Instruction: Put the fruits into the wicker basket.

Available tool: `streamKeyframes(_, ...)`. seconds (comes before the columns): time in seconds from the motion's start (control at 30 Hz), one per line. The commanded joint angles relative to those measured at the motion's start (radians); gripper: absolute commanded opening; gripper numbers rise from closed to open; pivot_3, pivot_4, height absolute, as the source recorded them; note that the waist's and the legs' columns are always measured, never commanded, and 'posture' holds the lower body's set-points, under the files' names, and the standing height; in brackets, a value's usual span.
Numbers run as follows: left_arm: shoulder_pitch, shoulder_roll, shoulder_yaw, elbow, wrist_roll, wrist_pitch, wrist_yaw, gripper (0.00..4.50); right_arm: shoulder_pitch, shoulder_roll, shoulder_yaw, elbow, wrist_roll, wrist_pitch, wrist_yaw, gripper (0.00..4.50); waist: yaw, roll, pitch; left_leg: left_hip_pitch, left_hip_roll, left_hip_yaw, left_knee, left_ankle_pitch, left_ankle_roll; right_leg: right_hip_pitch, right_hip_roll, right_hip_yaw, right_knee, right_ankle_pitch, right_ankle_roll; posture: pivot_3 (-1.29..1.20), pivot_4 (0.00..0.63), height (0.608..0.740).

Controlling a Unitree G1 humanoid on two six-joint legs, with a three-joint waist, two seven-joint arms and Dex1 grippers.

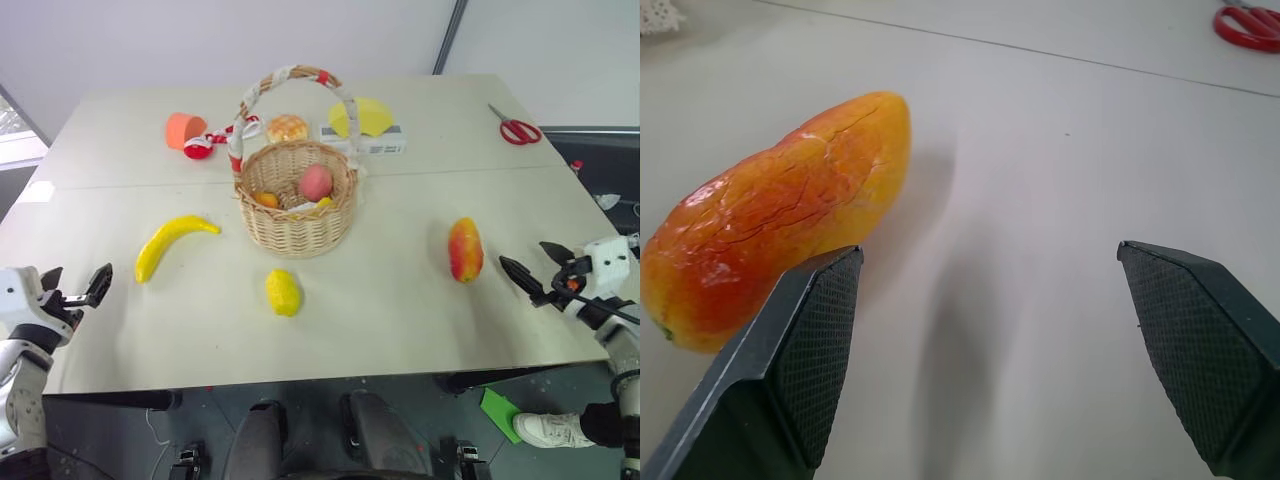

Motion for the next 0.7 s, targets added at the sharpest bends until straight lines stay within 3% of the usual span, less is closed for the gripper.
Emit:
streamKeyframes(0.03, -0.003, 0.010, 0.013, -0.030, -0.004, -0.003, 0.015, 4.50, -0.019, -0.001, -0.011, -0.014, 0.002, -0.028, -0.009, 4.28, 0.000, 0.000, 0.000, 0.000, 0.000, 0.000, 0.000, 0.000, 0.000, 0.000, 0.000, 0.000, 0.000, 0.000, 0.000, 0.00, 0.150, 0.740)
streamKeyframes(0.33, -0.104, 0.049, -0.037, -0.065, -0.040, 0.090, 0.012, 4.50, -0.086, -0.031, -0.005, -0.134, 0.069, 0.032, 0.001, 4.28, 0.000, 0.000, 0.000, 0.000, 0.000, 0.001, 0.000, 0.000, 0.000, 0.000, 0.000, 0.001, 0.000, 0.000, 0.000, 0.00, 0.150, 0.740)
streamKeyframes(0.53, -0.150, 0.175, -0.186, -0.139, 0.023, 0.205, -0.047, 4.50, -0.109, -0.049, 0.111, -0.366, 0.192, 0.209, 0.075, 4.28, 0.000, 0.000, 0.000, 0.000, 0.000, 0.001, 0.000, 0.000, 0.000, 0.000, 0.001, 0.001, 0.000, 0.000, 0.000, 0.00, 0.150, 0.740)
streamKeyframes(0.7, -0.257, 0.319, -0.362, -0.106, 0.171, 0.241, -0.074, 4.50, -0.157, -0.037, 0.275, -0.541, 0.219, 0.304, 0.078, 4.28, 0.000, 0.000, 0.000, -0.001, 0.000, 0.001, 0.000, 0.000, 0.000, -0.001, 0.000, 0.001, 0.000, 0.000, 0.000, 0.00, 0.150, 0.740)
